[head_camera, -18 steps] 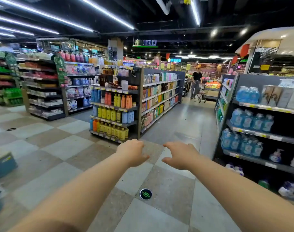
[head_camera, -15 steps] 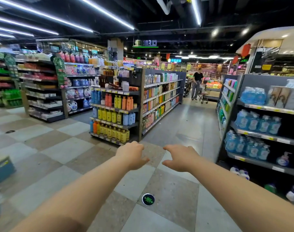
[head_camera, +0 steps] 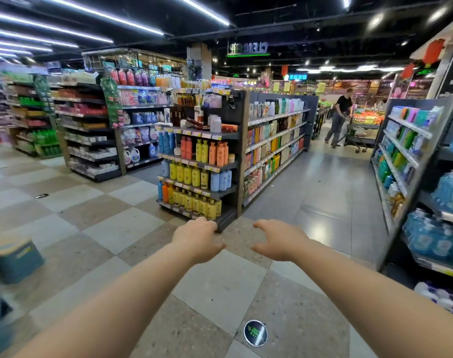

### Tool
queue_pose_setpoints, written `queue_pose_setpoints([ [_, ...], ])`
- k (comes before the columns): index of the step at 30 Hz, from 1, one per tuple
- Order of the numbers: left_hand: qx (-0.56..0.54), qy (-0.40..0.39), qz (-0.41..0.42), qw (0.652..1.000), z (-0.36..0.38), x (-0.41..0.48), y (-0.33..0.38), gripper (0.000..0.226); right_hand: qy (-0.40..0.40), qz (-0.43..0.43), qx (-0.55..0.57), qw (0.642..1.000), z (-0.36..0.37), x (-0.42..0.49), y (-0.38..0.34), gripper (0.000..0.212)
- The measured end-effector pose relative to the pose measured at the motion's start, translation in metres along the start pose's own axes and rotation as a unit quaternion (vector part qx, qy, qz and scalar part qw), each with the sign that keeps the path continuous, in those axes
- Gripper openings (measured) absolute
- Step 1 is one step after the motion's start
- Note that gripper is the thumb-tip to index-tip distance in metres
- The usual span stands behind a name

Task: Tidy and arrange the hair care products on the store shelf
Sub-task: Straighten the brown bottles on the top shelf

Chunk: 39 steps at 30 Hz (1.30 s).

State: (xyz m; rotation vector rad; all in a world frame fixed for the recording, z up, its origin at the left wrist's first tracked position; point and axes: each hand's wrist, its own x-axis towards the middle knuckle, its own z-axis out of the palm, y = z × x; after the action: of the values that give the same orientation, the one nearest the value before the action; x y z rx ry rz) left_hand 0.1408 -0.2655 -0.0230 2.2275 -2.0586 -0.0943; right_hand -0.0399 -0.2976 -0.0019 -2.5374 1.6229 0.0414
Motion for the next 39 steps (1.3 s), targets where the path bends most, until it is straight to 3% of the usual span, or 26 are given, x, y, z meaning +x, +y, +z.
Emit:
queue_pose_setpoints([
  [10,-0.018,0.009,-0.076,0.997,-0.002,0.186,-0.044,0.054,-0.015,-0.066,-0.017,0.998,-0.028,0.202,0.021,0.051],
  [18,-0.024,0.012,-0.118,0.993,-0.001,0.288,-0.12,0.055,-0.024,-0.104,-0.007,0.994,-0.032,0.342,-0.017,0.053],
  [30,-0.009,0.027,-0.086,0.996,-0.045,0.467,-0.311,0.051,0.01,-0.086,0.016,0.996,-0.056,0.569,-0.131,0.062],
  [39,-0.03,0.018,-0.066,0.997,-0.061,0.59,-0.387,0.045,0.011,-0.062,0.039,0.997,-0.073,0.713,-0.166,0.061],
])
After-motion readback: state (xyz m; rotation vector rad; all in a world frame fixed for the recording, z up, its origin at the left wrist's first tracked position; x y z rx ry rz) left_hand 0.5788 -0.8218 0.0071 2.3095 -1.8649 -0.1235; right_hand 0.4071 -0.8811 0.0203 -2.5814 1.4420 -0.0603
